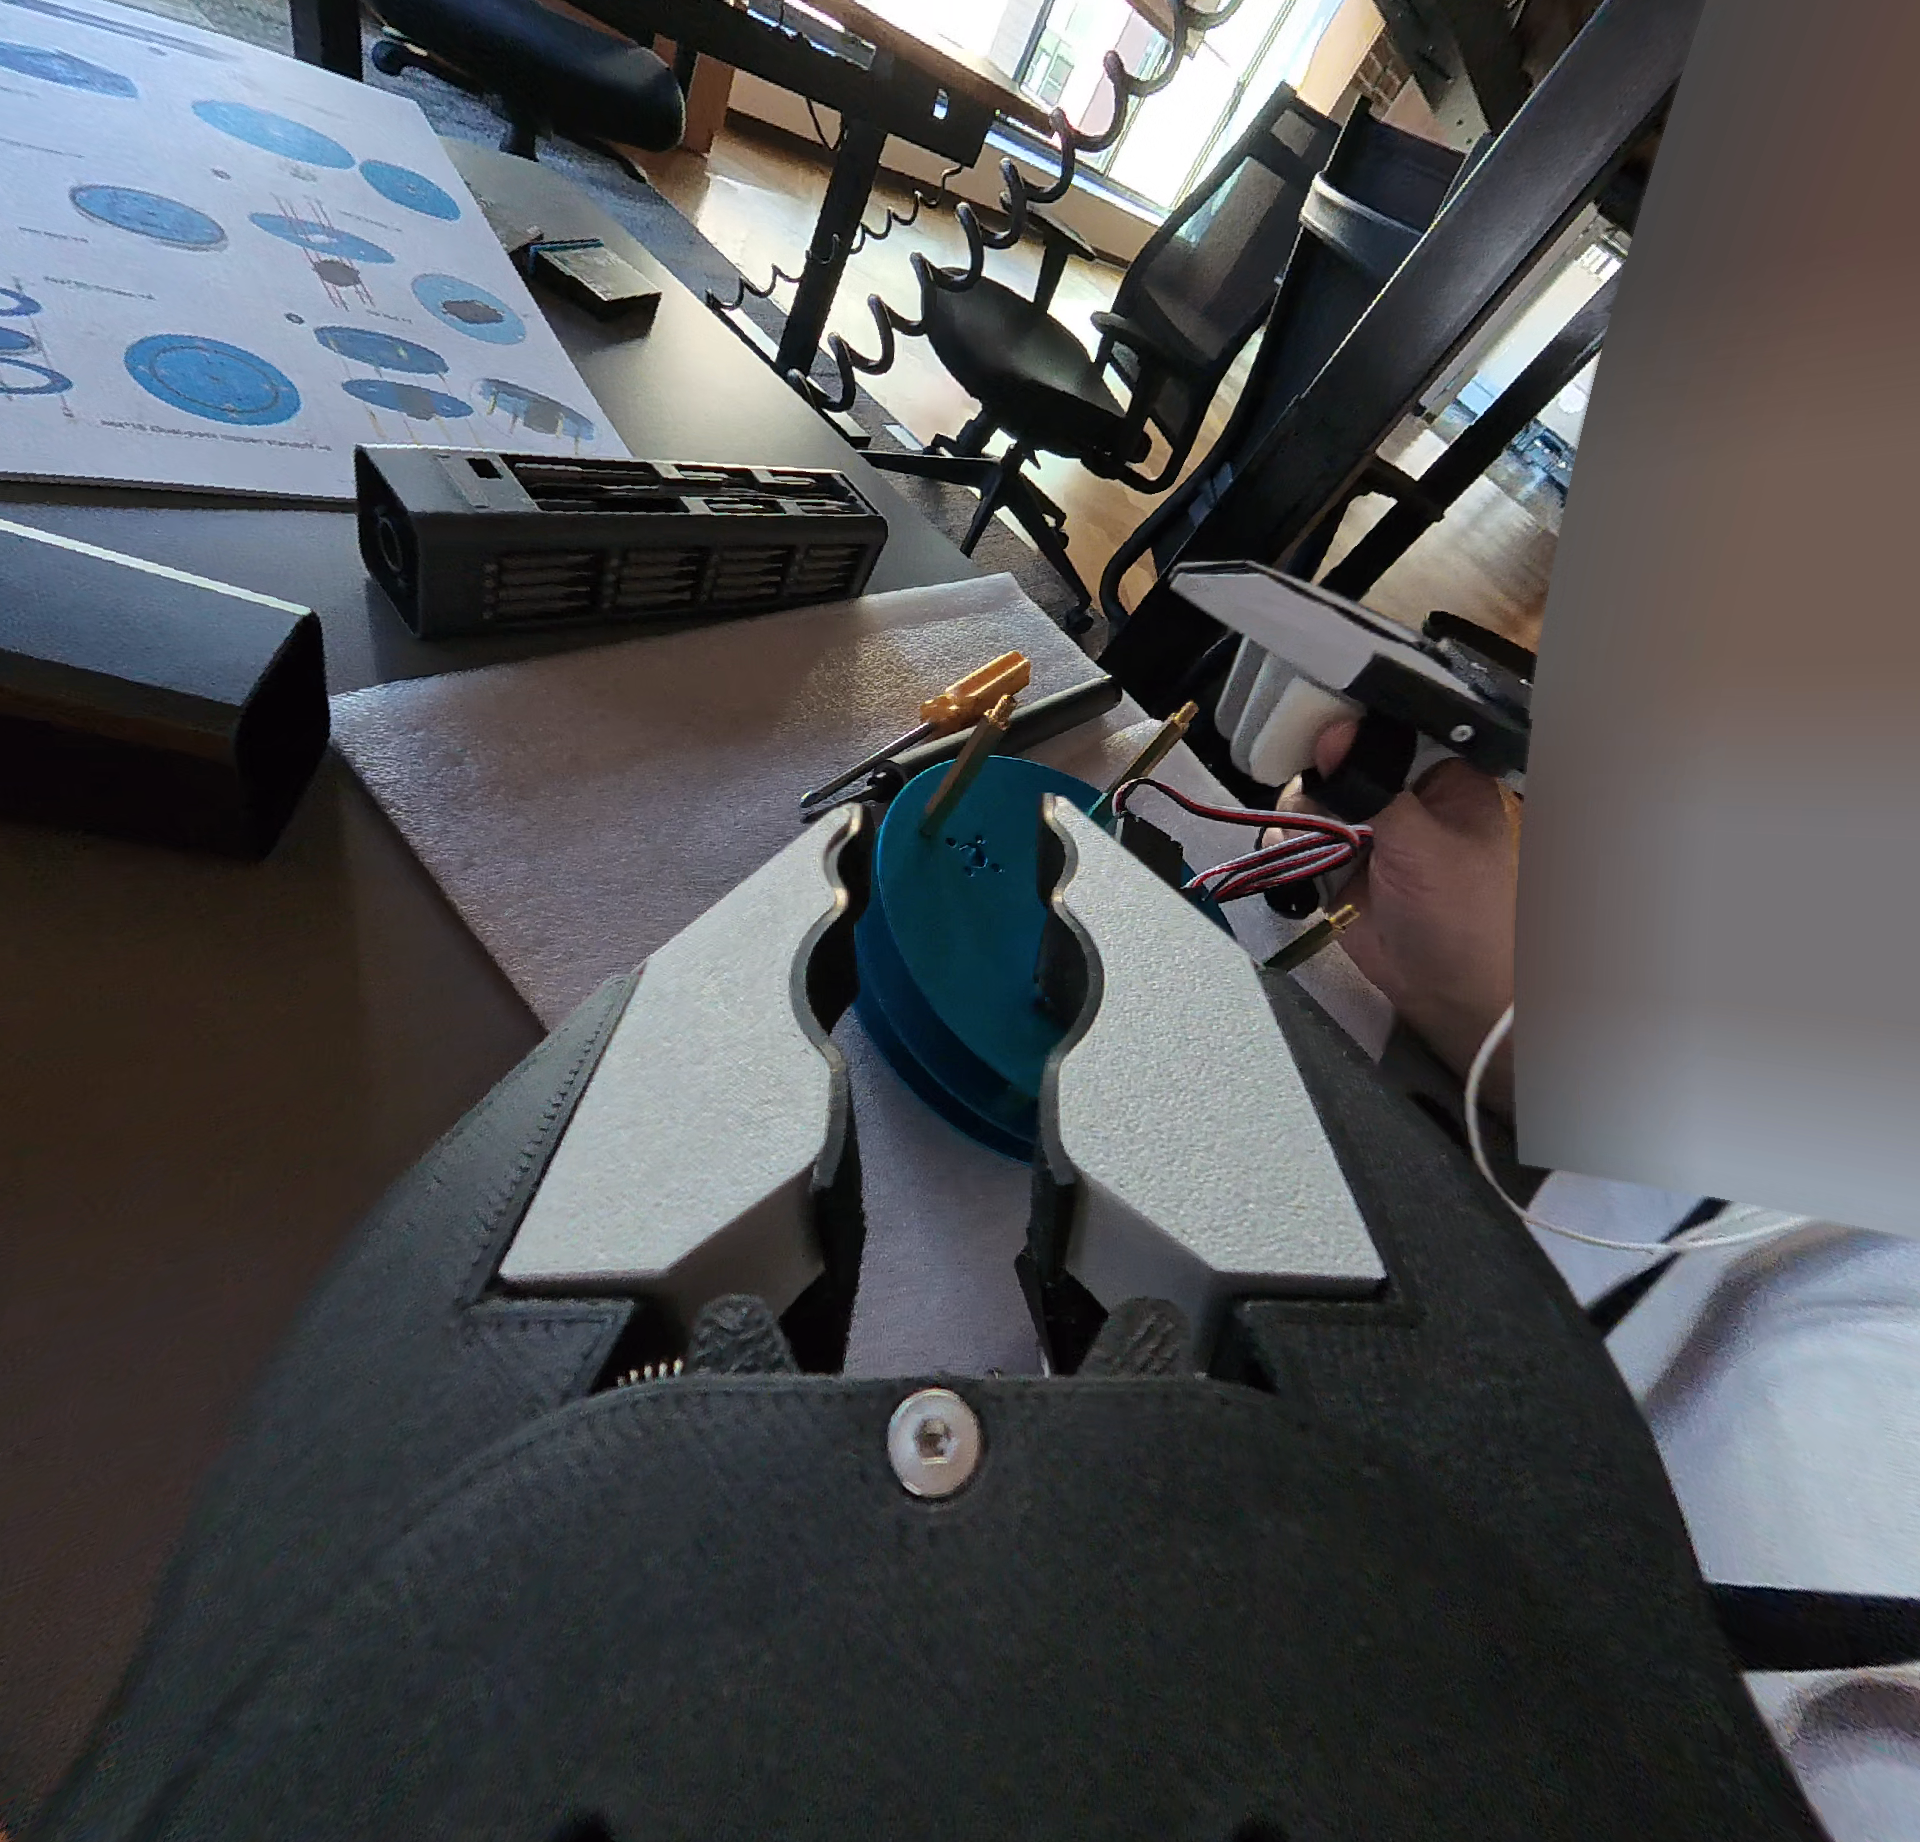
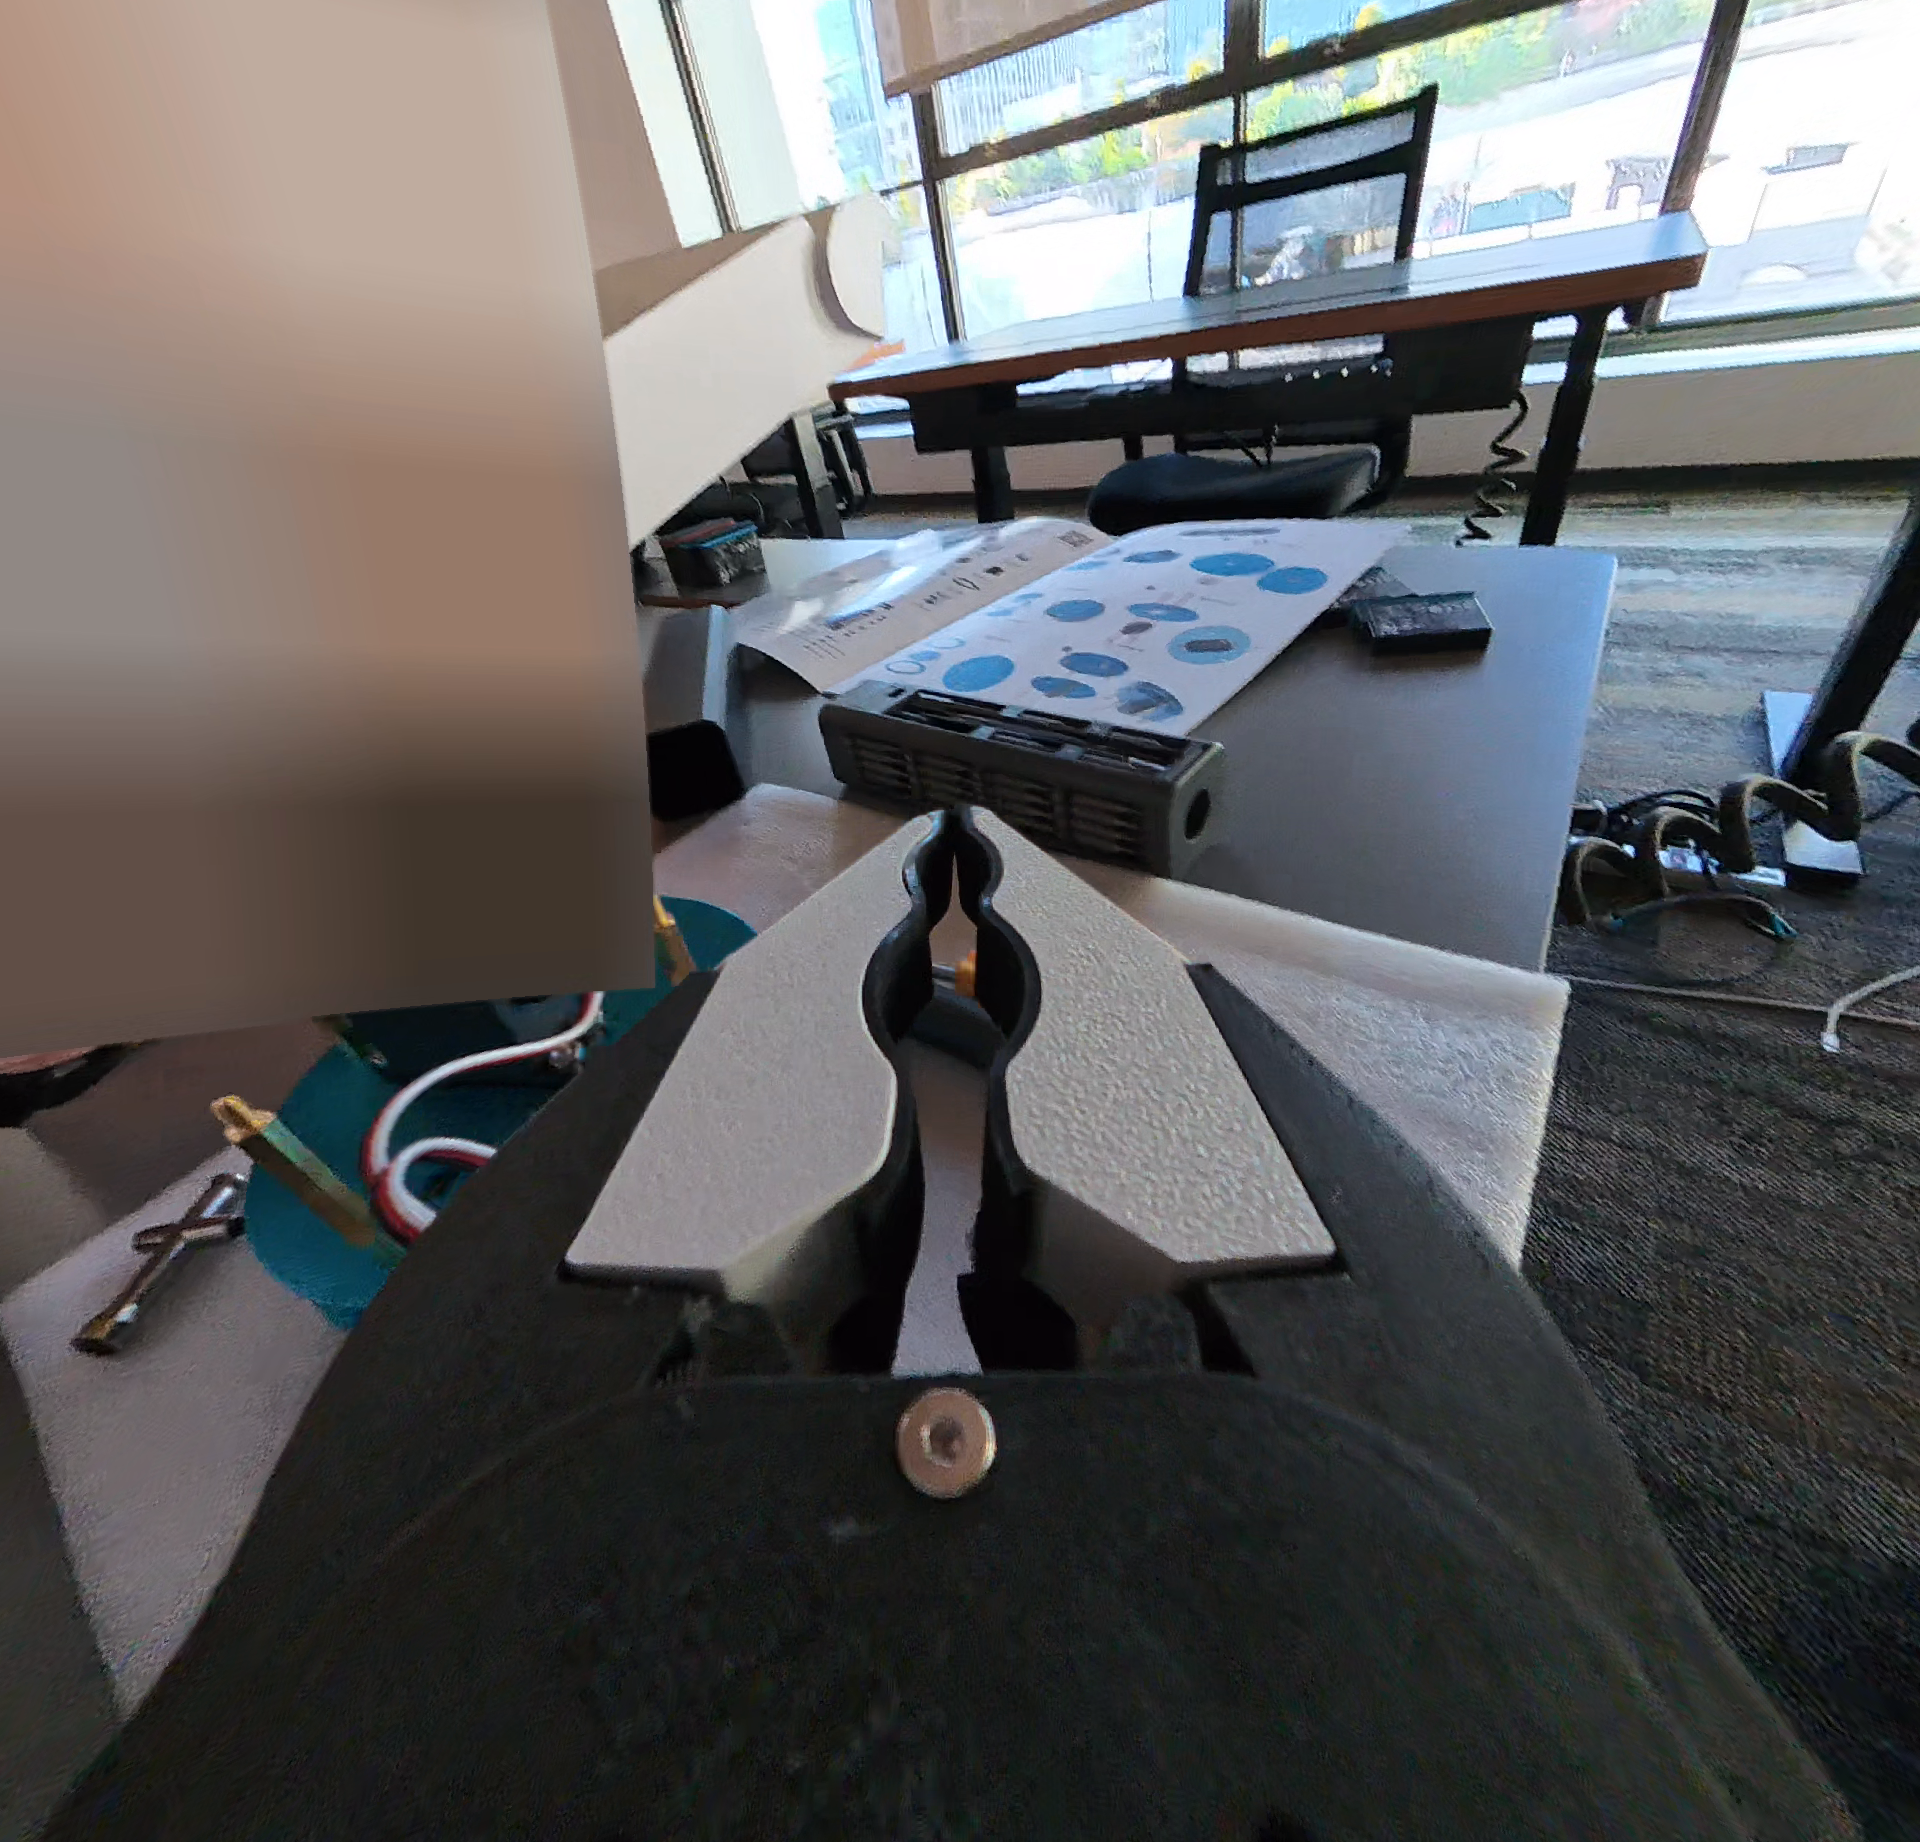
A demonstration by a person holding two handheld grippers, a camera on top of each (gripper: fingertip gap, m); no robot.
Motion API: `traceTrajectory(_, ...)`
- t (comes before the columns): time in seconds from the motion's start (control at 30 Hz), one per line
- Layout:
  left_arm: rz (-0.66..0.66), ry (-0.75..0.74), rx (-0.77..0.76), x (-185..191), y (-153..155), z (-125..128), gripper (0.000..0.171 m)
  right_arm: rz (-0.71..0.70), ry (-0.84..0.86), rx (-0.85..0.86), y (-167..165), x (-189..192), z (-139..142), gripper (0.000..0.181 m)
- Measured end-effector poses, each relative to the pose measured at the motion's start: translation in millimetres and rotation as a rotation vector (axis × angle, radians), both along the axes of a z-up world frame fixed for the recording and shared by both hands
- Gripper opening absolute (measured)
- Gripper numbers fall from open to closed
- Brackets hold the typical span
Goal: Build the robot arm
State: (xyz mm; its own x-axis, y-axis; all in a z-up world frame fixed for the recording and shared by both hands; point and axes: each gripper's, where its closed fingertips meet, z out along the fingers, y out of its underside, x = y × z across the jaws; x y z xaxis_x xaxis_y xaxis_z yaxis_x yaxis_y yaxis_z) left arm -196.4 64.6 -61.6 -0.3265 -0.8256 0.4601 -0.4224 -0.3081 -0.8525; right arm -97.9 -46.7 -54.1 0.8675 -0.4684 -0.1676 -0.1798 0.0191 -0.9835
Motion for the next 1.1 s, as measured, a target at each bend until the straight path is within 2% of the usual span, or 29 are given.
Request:
traceTrajectory(0.27, 0.006, -0.005, 0.019, -0.9, -0.3, -0.7, 0.027, 0.002, -0.037, -0.049, 2.6, -1.5, -6.2, 0.0)
traceTrajectory(1.1, 0.0, 0.006, -0.005, -1.8, -0.4, -1.9, 0.025, 0.053, -0.02, -0.047, 6.6, -5.8, -8.8, 0.0)
